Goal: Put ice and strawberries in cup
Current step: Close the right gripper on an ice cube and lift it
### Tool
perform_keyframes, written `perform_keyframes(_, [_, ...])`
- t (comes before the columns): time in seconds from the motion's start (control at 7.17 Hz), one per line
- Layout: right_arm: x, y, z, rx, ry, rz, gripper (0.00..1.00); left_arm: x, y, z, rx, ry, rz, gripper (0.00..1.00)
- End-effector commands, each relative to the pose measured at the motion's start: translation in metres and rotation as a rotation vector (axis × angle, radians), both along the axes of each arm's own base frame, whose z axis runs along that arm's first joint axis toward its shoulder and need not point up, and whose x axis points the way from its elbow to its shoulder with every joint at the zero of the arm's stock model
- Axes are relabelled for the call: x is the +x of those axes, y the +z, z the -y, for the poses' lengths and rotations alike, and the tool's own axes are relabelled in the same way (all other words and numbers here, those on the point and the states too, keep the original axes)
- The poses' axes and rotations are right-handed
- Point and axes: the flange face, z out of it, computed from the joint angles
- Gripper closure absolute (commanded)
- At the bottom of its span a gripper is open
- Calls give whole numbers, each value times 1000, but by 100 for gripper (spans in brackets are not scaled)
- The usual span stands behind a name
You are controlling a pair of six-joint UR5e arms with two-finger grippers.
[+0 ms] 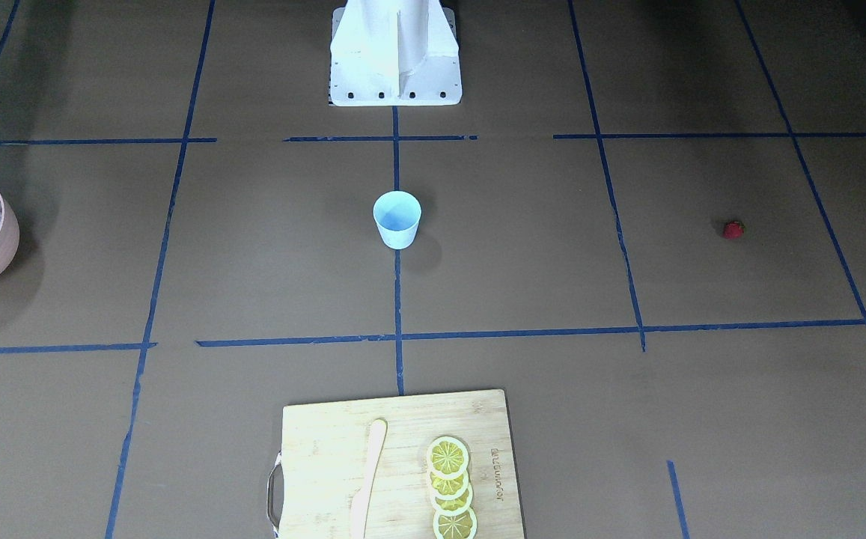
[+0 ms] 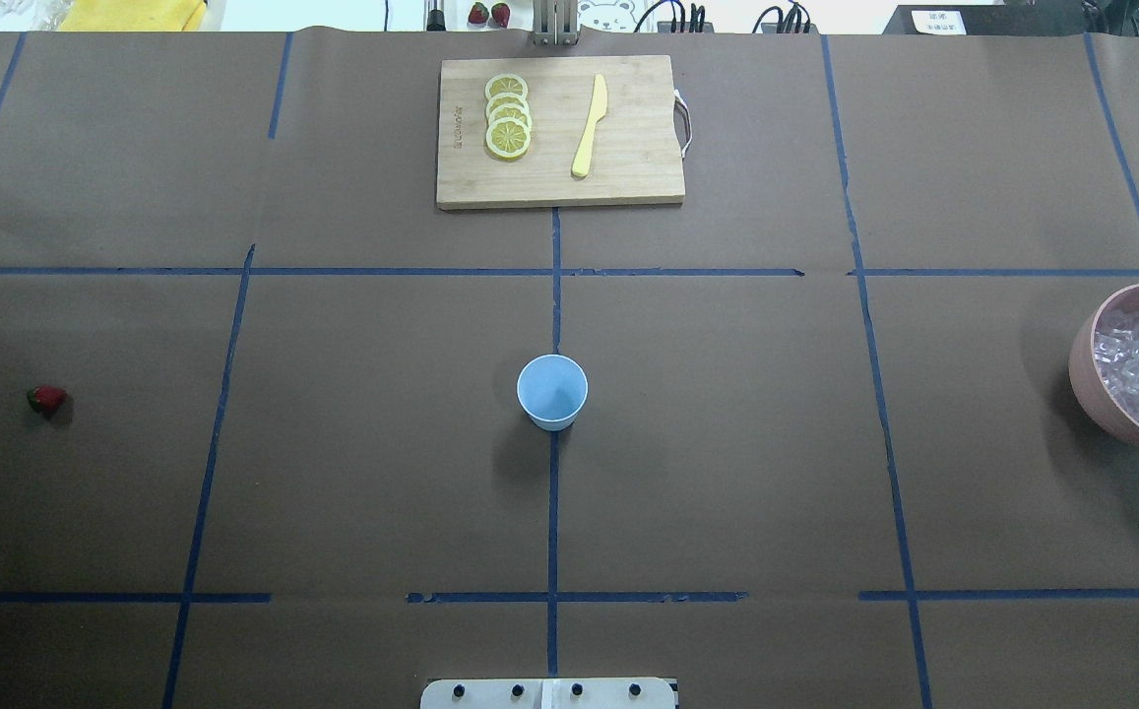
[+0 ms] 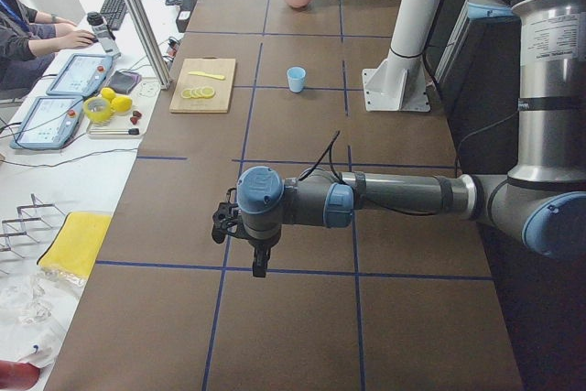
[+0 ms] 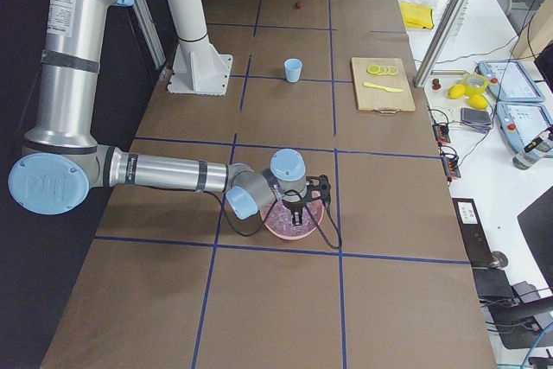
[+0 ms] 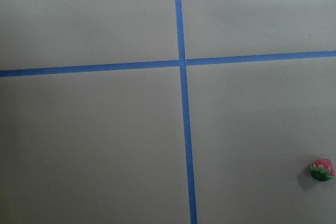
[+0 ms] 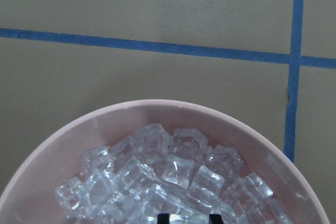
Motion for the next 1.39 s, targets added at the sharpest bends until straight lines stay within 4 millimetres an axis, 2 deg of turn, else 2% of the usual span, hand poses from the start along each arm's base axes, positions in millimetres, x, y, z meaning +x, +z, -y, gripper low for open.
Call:
perform_keyframes(0.0, [0, -2, 0, 4, -3, 5, 90, 0, 0, 0, 0, 0, 0, 0])
perform_keyframes(0.14, [9, -9, 2, 13, 13, 16, 90, 0, 0, 0, 0, 0, 0, 0])
perform_keyframes(0.42, [62, -28, 7, 13, 104, 88, 97, 0, 0, 0, 2, 0, 0, 0])
perform_keyframes(0.56, [78, -39, 10, 26, 128, 118, 100, 0, 0, 0, 3, 1, 0, 0])
perform_keyframes(0.7, [78, -49, 11, 38, 132, 124, 100, 0, 0, 0, 2, 0, 0, 0])
perform_keyframes(0.84, [68, -60, 13, 53, 116, 120, 100, 0, 0, 0, 2, 0, -1, 0])
perform_keyframes(0.98, [49, -76, 13, 62, 77, 127, 100, 0, 0, 0, 0, 0, 0, 0])
perform_keyframes(1.25, [-22, -136, 20, 62, 15, 175, 100, 0, -1, 0, 0, 0, -2, 0])
